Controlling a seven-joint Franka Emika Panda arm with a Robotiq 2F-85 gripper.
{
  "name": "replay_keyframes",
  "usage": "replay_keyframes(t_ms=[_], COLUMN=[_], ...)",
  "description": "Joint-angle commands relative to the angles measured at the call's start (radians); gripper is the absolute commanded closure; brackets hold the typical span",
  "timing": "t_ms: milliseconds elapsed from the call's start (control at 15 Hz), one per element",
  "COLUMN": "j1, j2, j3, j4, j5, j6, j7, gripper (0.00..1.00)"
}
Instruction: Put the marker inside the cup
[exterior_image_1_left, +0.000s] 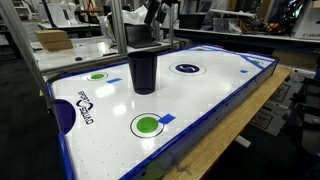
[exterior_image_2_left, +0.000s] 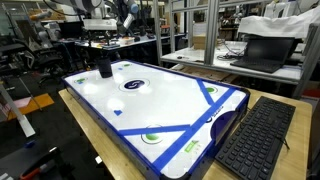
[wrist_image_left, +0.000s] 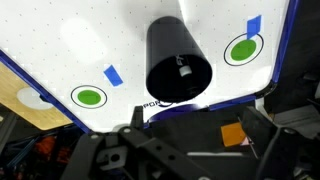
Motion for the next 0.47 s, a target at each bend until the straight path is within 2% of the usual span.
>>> replay_keyframes(t_ms=[0,400], j1=[0.093,0.249], j2=[-0.098,-0.142], j3=[-0.125,-0.32], j4=[0.042,0.106], j5=[0.053,0.048], j6=[-0.155,-0.294], j7=[0.009,0.005], gripper=[0.0,0.0])
